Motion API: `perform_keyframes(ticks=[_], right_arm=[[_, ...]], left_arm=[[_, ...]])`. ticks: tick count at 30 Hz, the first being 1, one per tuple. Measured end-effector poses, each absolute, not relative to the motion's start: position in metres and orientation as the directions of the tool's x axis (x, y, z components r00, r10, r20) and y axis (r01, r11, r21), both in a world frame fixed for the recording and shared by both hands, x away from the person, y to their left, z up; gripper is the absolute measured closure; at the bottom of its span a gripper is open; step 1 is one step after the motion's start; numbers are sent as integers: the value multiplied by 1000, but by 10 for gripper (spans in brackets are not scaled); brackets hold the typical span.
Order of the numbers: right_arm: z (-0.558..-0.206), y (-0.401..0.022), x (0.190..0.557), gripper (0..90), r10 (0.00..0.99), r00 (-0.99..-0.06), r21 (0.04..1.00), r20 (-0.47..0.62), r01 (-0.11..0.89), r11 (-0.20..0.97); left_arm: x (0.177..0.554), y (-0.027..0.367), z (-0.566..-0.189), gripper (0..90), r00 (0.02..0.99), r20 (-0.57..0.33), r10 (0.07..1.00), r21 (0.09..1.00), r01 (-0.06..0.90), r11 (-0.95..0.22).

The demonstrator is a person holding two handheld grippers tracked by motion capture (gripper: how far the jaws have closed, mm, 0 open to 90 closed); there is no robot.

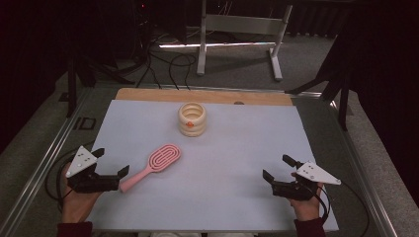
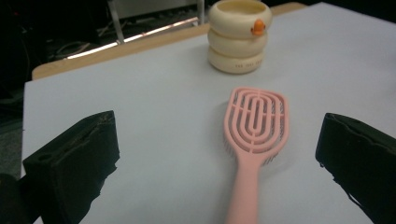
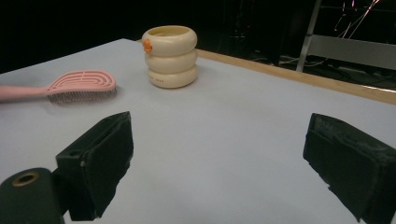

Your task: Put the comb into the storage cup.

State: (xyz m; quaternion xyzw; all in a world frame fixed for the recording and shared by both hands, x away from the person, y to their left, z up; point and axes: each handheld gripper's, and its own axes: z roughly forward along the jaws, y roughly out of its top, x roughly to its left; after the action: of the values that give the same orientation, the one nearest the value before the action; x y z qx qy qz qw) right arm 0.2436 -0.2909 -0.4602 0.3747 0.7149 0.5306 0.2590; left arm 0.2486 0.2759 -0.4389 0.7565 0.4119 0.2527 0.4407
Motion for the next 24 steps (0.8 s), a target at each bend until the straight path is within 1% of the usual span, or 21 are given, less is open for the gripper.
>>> perform_keyframes(ticks=[2, 3, 7, 11, 24], right_arm=[[-460, -291, 244, 86, 811, -585, 953, 27, 261, 156], [-460, -291, 243, 86, 811, -584, 953, 27, 261, 156], [-460, -290, 243, 86, 810, -586, 953, 25, 258, 157], [-461, -290, 244, 86, 808, -589, 952, 28, 263, 158], [-461, -290, 244, 86, 808, -588, 951, 32, 265, 156]], left_arm=[[249, 276, -439, 1, 533, 19, 846, 875, 400, -272], [253, 271, -439, 1, 547, 24, 837, 859, 417, -297], [255, 268, -438, 1, 560, 21, 828, 852, 423, -308], [262, 262, -439, 1, 582, 31, 813, 827, 442, -347], [274, 256, -444, 1, 606, 25, 795, 782, 484, -394]])
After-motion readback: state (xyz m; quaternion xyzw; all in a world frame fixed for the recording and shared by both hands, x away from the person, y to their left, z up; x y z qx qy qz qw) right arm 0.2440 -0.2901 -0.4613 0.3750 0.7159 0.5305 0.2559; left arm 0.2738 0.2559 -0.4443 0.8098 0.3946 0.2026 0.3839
